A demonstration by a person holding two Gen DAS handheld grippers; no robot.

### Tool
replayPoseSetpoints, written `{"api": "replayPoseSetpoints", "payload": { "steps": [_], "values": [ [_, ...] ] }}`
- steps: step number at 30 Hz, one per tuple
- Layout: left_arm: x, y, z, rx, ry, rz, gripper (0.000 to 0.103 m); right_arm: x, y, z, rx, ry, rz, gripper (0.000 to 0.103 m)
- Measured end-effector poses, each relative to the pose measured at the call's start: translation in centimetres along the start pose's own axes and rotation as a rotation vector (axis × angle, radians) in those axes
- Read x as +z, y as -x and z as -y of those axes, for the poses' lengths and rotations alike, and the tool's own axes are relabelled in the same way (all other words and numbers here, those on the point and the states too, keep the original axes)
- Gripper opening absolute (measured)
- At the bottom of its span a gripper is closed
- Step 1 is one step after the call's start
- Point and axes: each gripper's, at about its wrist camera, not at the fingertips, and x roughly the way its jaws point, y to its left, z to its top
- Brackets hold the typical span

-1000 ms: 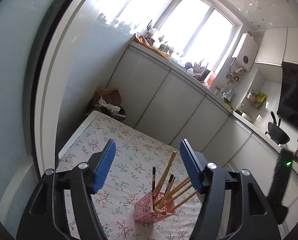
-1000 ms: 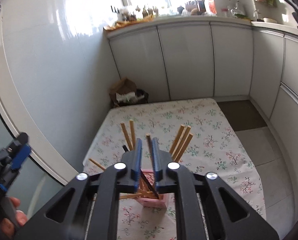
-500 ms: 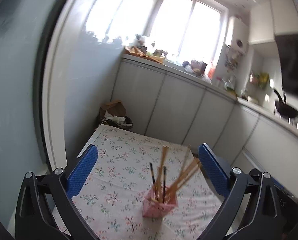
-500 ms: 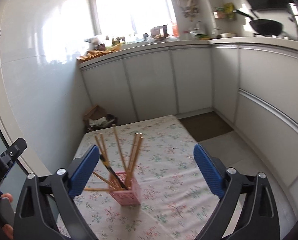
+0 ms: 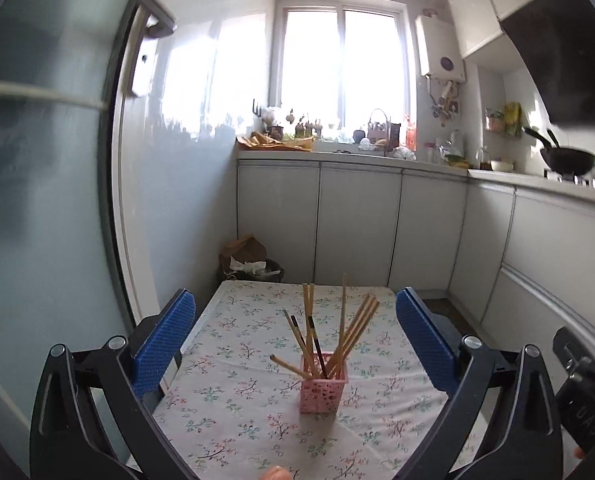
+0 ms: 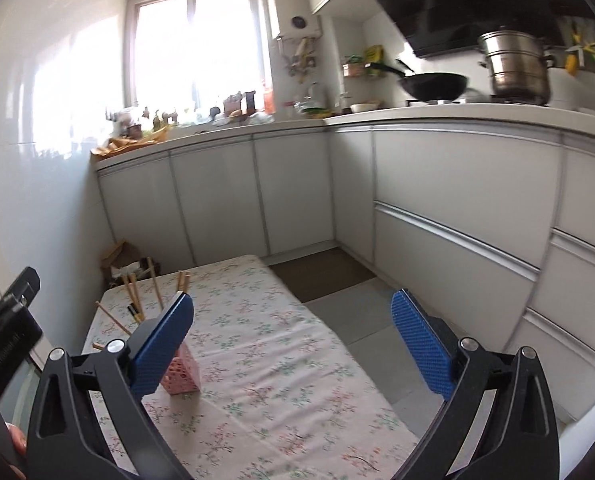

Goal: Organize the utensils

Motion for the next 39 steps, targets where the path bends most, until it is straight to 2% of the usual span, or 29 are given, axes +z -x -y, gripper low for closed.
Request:
{"api": "replayPoseSetpoints", "payload": {
  "steps": [8, 20, 39],
  "values": [
    [-0.1, 1.6, 1.3, -0.036, -0.010, -0.037, 0.096, 0.1, 1.6, 2.3, -0.058, -0.013, -0.010, 0.097],
    [0.0, 3.3, 1.5, -0.031, -0.006, -0.034, 0.096, 0.2, 2.5, 1.6, -0.048, 0.012, -0.021, 0.097],
    [0.0, 3.6, 0.8, -0.027, 0.028, -0.073, 0.096, 0.3, 3.2, 1.3, -0.028, 0.017, -0.027, 0.097]
  ]
}}
